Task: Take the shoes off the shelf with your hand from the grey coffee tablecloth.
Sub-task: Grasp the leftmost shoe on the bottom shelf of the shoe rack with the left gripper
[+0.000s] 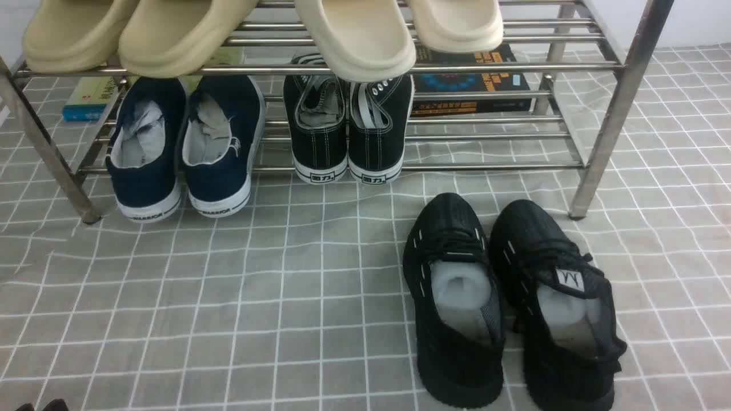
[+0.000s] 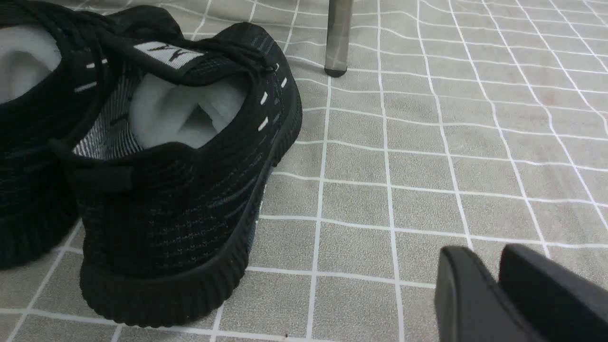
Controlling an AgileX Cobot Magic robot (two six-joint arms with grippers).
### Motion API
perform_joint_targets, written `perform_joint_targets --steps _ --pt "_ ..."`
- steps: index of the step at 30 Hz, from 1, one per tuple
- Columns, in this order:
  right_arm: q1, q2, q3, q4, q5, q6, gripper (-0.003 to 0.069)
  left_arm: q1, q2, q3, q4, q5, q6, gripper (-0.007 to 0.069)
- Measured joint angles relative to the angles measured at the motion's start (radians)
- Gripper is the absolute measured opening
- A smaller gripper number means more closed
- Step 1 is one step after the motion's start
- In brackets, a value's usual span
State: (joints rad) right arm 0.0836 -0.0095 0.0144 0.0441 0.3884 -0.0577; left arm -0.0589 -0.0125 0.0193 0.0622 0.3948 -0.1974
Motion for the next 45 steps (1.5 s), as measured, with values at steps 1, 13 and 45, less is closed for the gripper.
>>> perform_joint_targets --steps 1,13,45 --pt "0.0 0.0 0.0 0.0 0.0 0.0 0.0134 0.0 0.0 0.0 0.0 0.0 0.0 0.0239" --pt "0.0 0.0 0.0 0.0 0.0 0.0 0.0154 0.0 0.0 0.005 -0.048 -0.03 -0.117 0.0239" --pt "0.0 0.0 0.0 0.0 0.0 0.0 0.0187 0.0 0.693 -0.676 -0.011 0.29 -0.499 0.0048"
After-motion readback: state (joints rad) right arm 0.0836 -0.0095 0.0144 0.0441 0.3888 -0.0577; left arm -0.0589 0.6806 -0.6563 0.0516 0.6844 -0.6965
